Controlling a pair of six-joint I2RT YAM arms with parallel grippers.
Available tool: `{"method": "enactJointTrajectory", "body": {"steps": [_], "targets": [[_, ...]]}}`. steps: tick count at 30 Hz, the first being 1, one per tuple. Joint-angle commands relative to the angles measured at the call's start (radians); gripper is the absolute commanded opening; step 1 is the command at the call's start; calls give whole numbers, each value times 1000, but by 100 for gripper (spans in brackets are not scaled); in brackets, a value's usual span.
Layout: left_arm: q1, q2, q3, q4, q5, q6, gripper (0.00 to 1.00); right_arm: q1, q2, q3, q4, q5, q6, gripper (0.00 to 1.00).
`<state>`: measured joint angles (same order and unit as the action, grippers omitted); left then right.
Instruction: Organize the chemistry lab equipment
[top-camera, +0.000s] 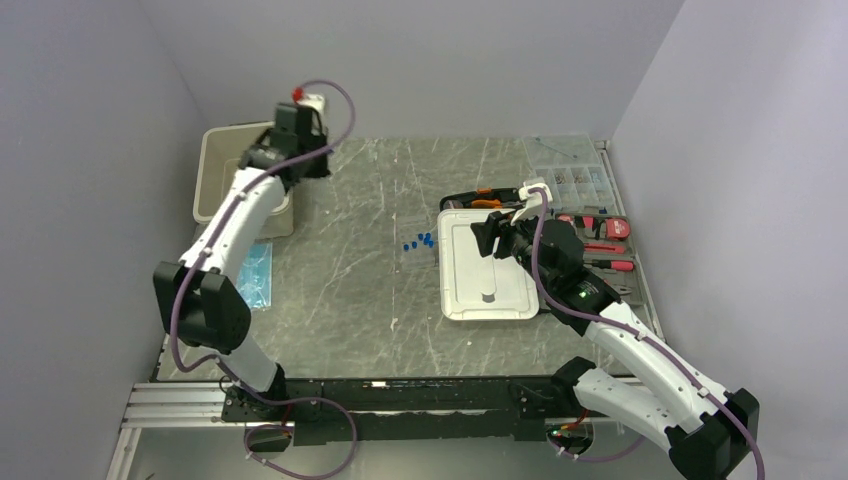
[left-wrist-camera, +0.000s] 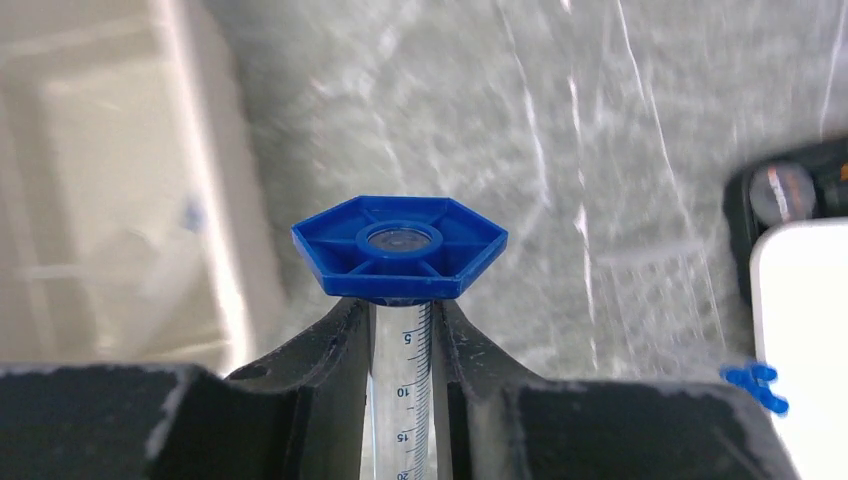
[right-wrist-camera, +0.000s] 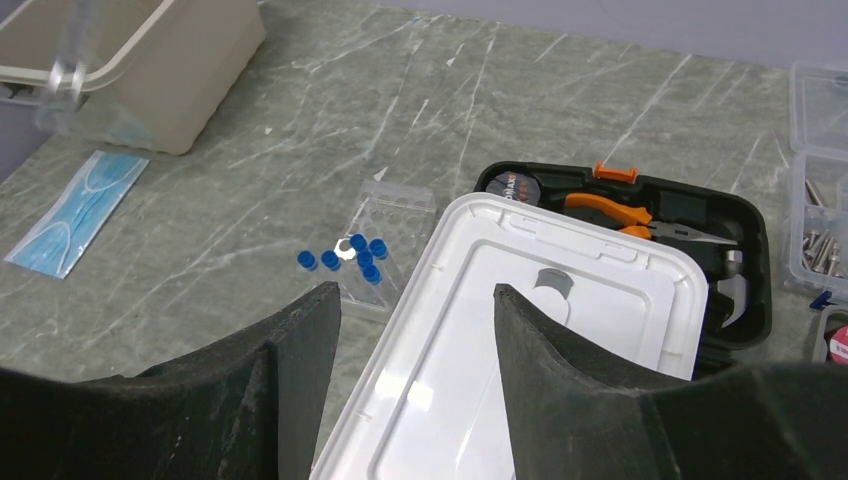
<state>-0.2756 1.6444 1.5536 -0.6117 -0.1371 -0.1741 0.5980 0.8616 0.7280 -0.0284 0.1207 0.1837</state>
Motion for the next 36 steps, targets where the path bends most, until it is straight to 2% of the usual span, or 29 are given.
{"method": "enactJointTrajectory", "body": {"steps": [1, 7, 11, 15, 26, 33, 36], "targets": [[159, -1, 142, -106, 15, 100, 13, -3, -21, 5, 33, -11, 5, 60], [344, 89, 247, -106, 61, 122, 13, -4, -18, 6, 33, -6, 3, 60], [409, 162, 299, -95, 83, 105, 13, -5, -16, 5, 33, 0, 1, 60], [425, 219, 308, -37, 79, 87, 13, -4, -11, 8, 33, 5, -1, 60], [437, 418, 482, -21, 111, 40, 14, -7, -14, 8, 10, 25, -11, 60], [441, 478, 483, 3, 127, 5, 14, -10, -1, 10, 12, 16, -7, 60], [441, 496, 413, 28, 175, -29, 14, -9, -4, 9, 11, 20, -9, 60]]}}
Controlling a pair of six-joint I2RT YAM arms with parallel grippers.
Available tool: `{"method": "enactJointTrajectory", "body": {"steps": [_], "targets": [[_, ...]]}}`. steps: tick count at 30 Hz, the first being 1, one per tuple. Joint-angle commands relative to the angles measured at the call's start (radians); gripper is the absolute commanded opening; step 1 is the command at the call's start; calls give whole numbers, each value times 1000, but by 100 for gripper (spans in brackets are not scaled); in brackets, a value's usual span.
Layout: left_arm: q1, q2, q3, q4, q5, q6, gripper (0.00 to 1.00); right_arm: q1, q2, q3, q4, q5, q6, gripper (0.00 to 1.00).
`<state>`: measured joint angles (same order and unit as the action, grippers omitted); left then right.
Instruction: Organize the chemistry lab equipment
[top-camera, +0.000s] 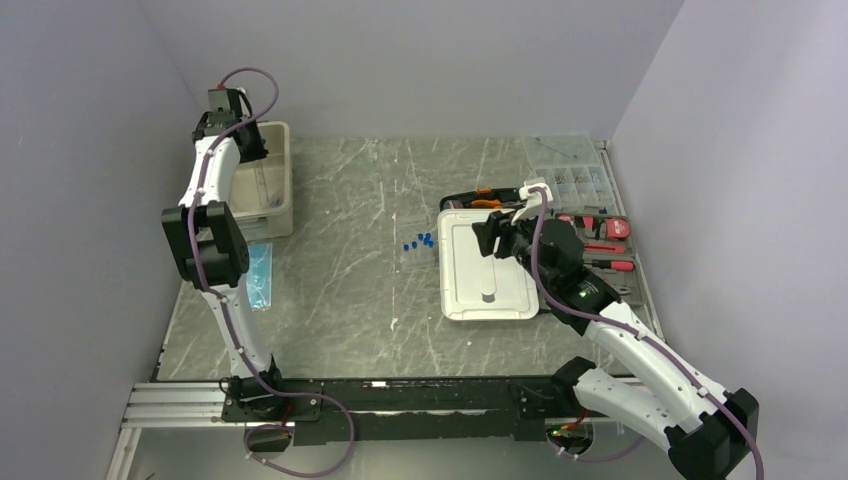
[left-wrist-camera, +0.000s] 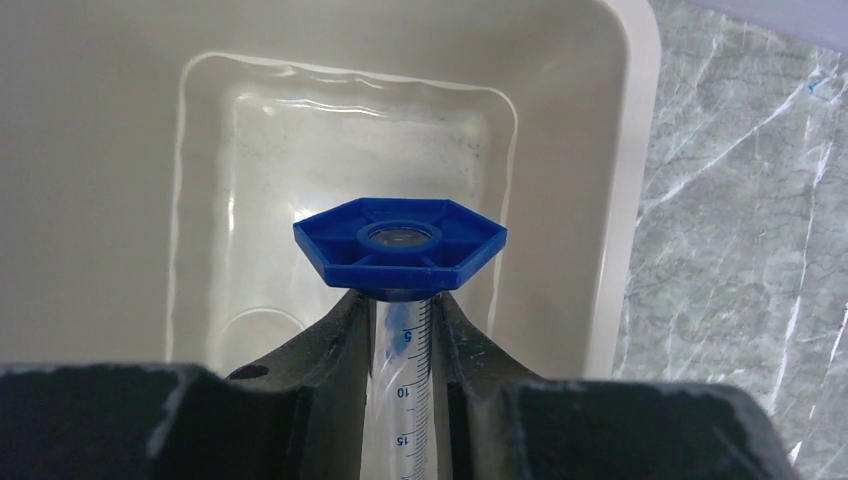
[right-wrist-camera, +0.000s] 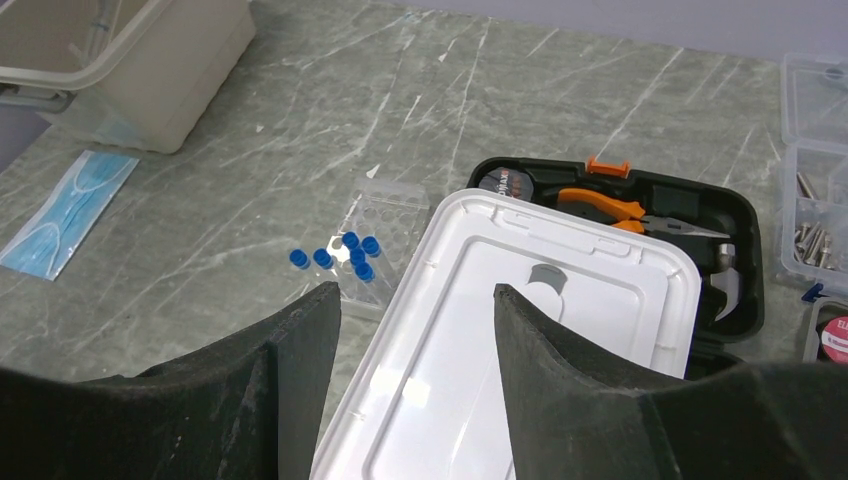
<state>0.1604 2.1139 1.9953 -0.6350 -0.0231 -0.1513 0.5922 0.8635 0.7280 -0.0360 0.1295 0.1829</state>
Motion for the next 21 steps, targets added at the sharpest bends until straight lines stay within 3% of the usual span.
{"method": "enactJointTrajectory", "body": {"steps": [1, 13, 21], "targets": [[5, 31, -48, 58, 75, -62, 15, -3, -7, 8, 19, 12, -10, 60], [1, 80, -122, 45, 72, -43, 19, -5, -15, 7, 21, 6, -7, 60], [0, 65, -138, 53, 68, -35, 58, -6, -7, 9, 20, 3, -5, 60]]}}
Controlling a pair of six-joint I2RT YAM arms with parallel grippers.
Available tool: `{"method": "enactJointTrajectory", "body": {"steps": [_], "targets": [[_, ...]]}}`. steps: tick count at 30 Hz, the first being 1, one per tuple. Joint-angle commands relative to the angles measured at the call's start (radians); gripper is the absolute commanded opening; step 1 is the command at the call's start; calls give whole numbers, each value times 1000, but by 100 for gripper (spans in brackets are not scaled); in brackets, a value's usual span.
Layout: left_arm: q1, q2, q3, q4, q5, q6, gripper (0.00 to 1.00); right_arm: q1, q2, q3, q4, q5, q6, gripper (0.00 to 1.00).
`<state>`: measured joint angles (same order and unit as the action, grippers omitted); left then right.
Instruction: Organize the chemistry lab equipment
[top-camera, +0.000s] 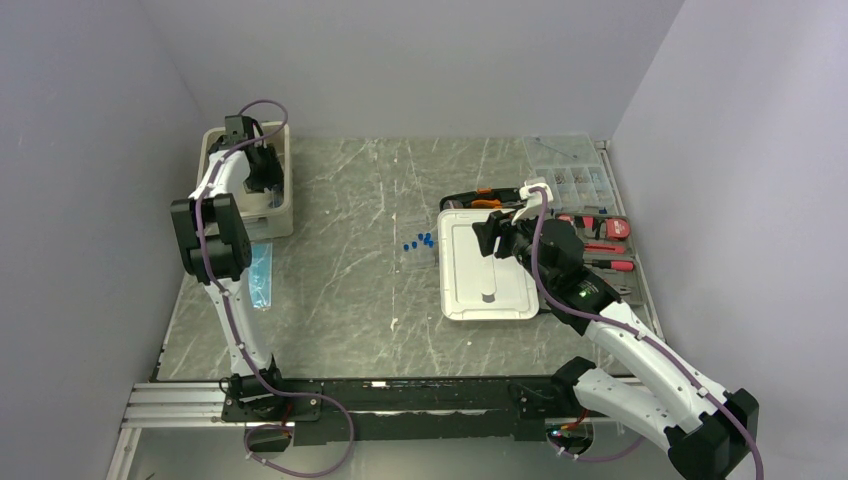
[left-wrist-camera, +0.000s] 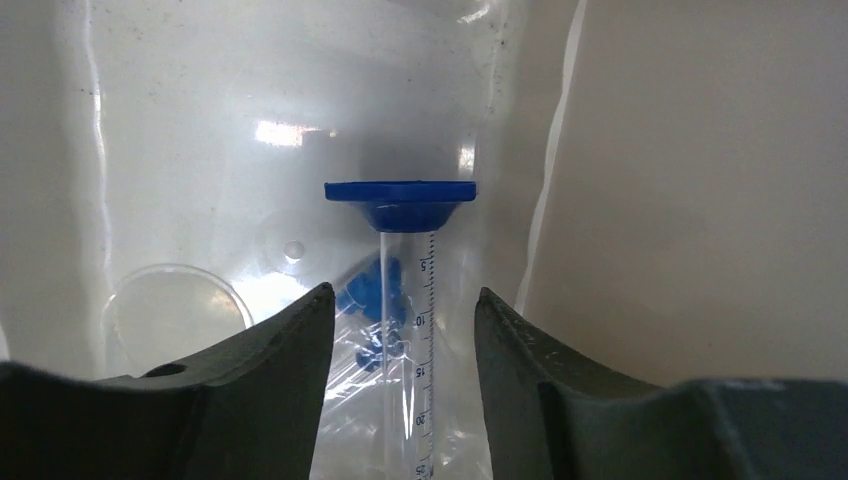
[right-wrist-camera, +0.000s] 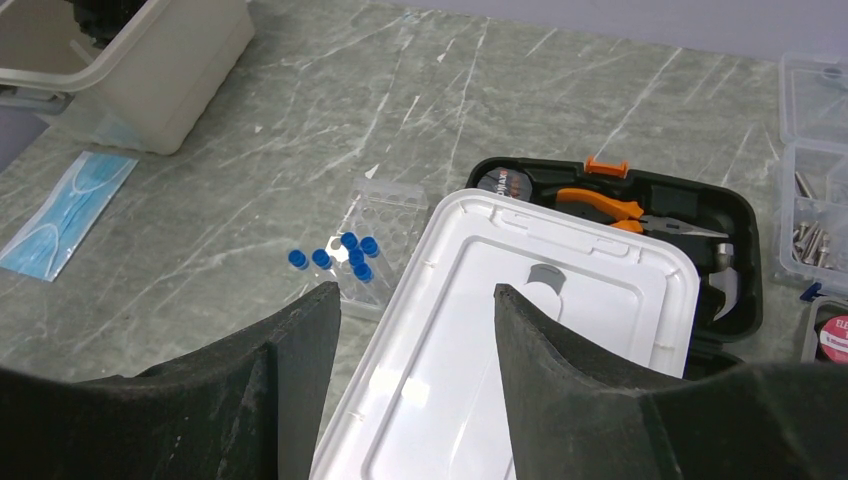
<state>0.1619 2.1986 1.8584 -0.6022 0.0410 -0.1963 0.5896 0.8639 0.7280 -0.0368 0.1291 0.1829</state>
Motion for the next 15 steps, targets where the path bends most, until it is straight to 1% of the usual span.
{"method": "enactJointTrajectory", "body": {"steps": [1, 4, 7, 11, 14, 15], "targets": [[-2, -24, 4, 17, 0, 12, 61, -5, -8, 9, 21, 4, -6, 61], [-2, -47, 15, 8, -10, 20, 68, -4, -8, 11, 18, 4, -7, 60], [-1, -99, 14, 19, -32, 28, 71, -4, -9, 10, 19, 4, -7, 60], [1, -228, -14, 55, -38, 48, 83, -4, -12, 10, 17, 7, -8, 60], [1, -346, -88, 91, -80, 61, 93, -5, -16, 8, 17, 9, -10, 61], [1, -389, -119, 102, -89, 66, 98, -4, -16, 7, 18, 9, -10, 60]]}}
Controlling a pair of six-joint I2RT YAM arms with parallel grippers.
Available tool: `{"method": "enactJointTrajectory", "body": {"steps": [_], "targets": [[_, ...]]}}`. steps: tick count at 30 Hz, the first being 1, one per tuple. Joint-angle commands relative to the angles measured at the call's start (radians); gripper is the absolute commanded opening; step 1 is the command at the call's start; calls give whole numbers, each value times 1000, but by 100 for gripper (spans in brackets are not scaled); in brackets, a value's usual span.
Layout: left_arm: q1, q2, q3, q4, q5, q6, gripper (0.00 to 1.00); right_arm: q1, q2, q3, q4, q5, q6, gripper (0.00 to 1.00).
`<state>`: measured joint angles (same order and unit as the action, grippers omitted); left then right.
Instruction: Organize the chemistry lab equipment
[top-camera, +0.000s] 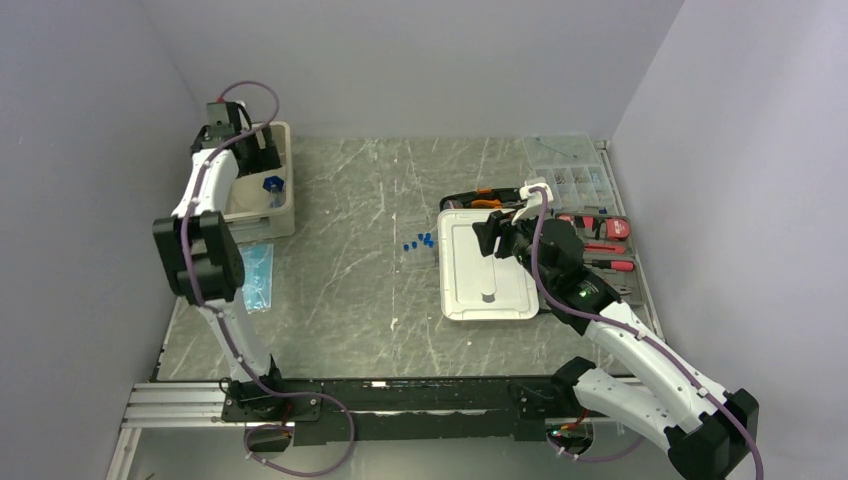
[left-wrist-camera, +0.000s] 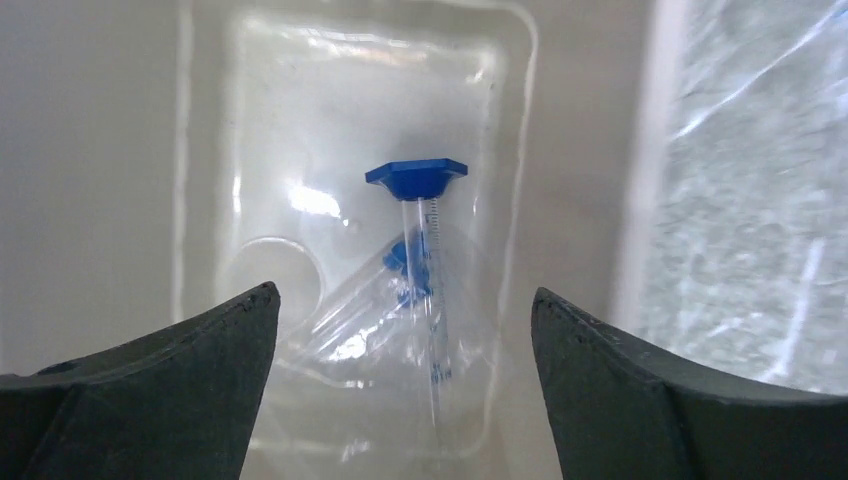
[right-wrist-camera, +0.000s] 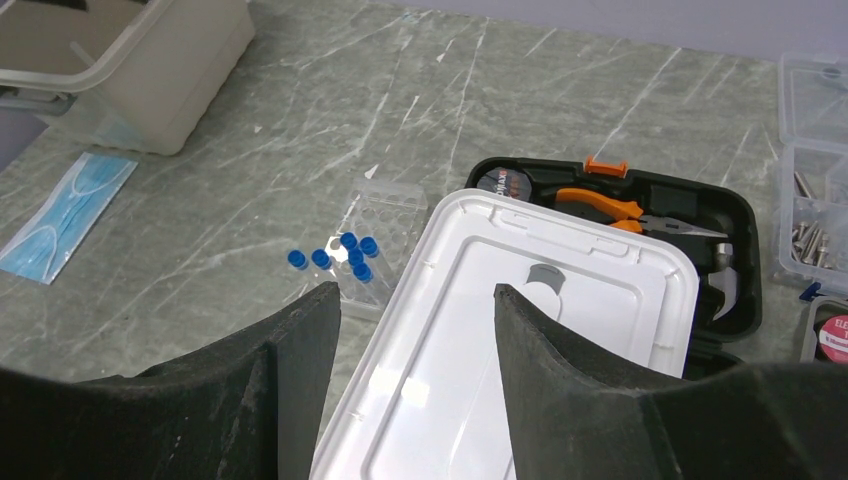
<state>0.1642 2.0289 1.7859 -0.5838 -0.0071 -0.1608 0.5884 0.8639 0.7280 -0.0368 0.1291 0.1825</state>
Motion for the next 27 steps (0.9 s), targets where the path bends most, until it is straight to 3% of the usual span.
{"method": "enactJointTrajectory", "body": {"steps": [1, 6, 10, 14, 17, 21, 27], "targets": [[-2, -262, -80, 94, -51, 34, 99, -4, -18, 7, 18, 9, -9, 61], [-2, -493, -297, 121, -89, 34, 99, -6, -17, 5, 20, 9, -10, 62], [-2, -727, -580, 114, -108, 23, 99, -7, -22, 3, 20, 8, -9, 62], [-6, -937, -851, 113, -58, -33, 99, -12, -33, -4, 28, -3, -5, 65], [-5, -1048, -963, 38, -42, -90, 99, -14, -37, -7, 31, -13, -2, 66], [-6, -1091, -1074, 17, -39, -115, 99, -16, -40, -8, 32, -26, 4, 67], [17, -931, -1065, 31, -60, -101, 99, -18, -66, -14, 32, -39, 8, 72]]}}
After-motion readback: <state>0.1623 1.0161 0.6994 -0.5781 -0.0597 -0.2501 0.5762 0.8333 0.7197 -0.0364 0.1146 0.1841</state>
